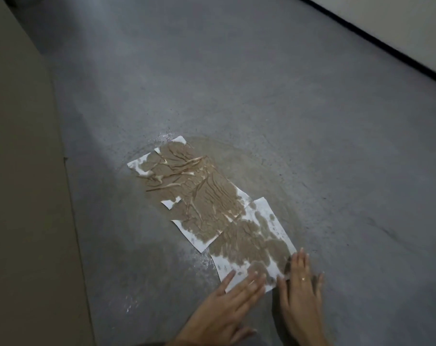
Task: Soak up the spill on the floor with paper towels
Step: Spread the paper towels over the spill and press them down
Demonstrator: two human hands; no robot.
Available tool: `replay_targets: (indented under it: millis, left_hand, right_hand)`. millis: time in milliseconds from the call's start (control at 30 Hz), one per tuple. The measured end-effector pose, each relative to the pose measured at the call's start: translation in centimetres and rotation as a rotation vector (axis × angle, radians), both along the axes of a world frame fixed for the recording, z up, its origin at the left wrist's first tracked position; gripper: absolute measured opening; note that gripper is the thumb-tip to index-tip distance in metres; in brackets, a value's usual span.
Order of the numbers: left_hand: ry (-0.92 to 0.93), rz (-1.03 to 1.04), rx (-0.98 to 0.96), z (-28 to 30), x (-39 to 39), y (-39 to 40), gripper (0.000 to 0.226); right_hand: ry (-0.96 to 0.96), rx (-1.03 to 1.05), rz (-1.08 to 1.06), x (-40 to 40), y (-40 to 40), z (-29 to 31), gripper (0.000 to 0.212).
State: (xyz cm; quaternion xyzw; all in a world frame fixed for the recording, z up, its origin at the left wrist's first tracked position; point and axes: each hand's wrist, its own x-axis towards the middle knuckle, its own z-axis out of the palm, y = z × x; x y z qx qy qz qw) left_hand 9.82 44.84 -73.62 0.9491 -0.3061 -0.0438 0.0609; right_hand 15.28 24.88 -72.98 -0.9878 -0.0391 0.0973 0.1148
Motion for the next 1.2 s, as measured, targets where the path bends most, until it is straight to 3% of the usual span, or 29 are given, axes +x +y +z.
replay_targets:
  millis: [133,400,1200]
  left_hand:
    - [0.061,0.085,0.007,-0.9,-1.0,1.2,0.076]
    - [0.150,0.086,0.027,0.1,-0.8,1.7,0.082]
    - [0.066,0.126,0.005,0.4,-2.3,3.4,0.073]
  right_hand:
    - [0.022,-0.110,0.049,-1.6,0.4,-1.1,0.081]
    - [-0.013,-0.114,0.084,-1.3,0.2,-0.7,0.077]
    - [0.014,-0.148,0.208,-0.7,-2.2,-0.1,0.074]
